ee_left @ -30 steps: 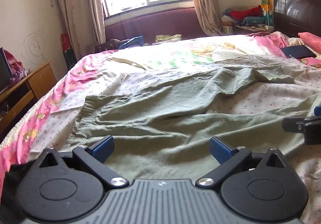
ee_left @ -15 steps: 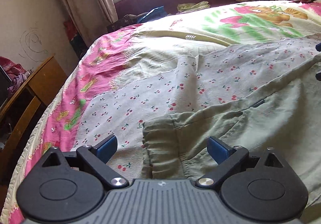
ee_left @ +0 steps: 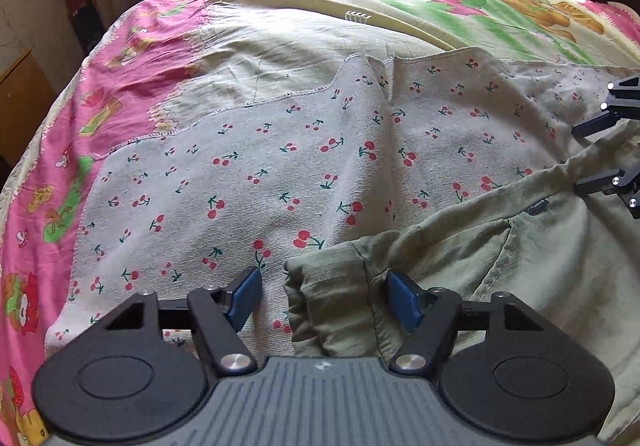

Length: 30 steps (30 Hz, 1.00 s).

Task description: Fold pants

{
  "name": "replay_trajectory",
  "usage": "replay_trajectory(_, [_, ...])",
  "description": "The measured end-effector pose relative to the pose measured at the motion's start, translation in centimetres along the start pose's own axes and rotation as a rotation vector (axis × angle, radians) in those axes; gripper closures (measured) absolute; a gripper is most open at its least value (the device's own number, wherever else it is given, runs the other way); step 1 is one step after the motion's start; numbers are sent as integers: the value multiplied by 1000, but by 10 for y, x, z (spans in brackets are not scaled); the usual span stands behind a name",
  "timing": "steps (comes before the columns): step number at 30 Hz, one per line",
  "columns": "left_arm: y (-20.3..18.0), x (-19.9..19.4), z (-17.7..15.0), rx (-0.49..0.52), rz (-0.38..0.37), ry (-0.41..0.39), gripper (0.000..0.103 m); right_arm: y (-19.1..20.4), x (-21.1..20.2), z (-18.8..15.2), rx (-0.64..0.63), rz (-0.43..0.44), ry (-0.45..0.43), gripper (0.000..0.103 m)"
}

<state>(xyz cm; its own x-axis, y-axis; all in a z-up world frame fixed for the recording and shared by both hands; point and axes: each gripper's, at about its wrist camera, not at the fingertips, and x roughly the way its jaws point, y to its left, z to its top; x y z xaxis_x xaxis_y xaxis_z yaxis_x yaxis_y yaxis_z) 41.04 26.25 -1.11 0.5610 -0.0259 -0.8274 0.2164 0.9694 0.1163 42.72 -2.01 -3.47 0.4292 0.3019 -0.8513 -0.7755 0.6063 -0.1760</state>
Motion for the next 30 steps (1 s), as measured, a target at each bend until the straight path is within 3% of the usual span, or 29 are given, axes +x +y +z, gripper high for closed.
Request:
replay_trajectory(1, [-1, -3, 1, -7, -5, -10, 44, 0, -3, -1, 14, 4, 0, 60])
replay_trajectory(2, [-2, -6, 0, -18, -12, -15, 50, 1, -6, -1, 26, 7, 2, 85])
replay_trajectory(4, [-6, -14, 0, -27, -9, -34, 64, 3, -17, -3, 47, 13, 5, 101])
replay_trajectory(8, [-13, -42, -4, -29, 15, -109, 69, 16, -45, -1, 21, -7, -51, 103])
replay_trajectory(12, [-19, -105, -24, -51, -30, -234, 70, 32, -98, -13, 35, -18, -147, 103])
replay_trajectory(14, [-22, -134, -42, -59, -37, -264, 76, 46, -127, -23, 37, -22, -182, 103])
replay_trajectory(19, [-34, -201, -123, -79, -23, -300, 76, 125, -217, -68, 61, 16, -233, 103])
replay_trajectory(22, [-40, -215, -173, -151, -28, -282, 76, 190, -242, -99, 41, 47, -200, 103])
replay_trajectory(26, [-42, -219, -217, -260, -54, -265, 75, 266, -213, -136, 15, 58, -50, 101])
replay_trajectory(27, [-42, -218, -226, -279, -58, -261, 75, 282, -201, -142, -25, 43, -2, 101])
replay_trajectory(28, [-43, -218, -232, -282, -51, -255, 75, 297, -194, -148, -67, 1, 16, 95])
replay_trajectory(30, [-45, -220, -243, -245, -18, -242, 75, 317, -192, -153, -143, -57, 24, 96])
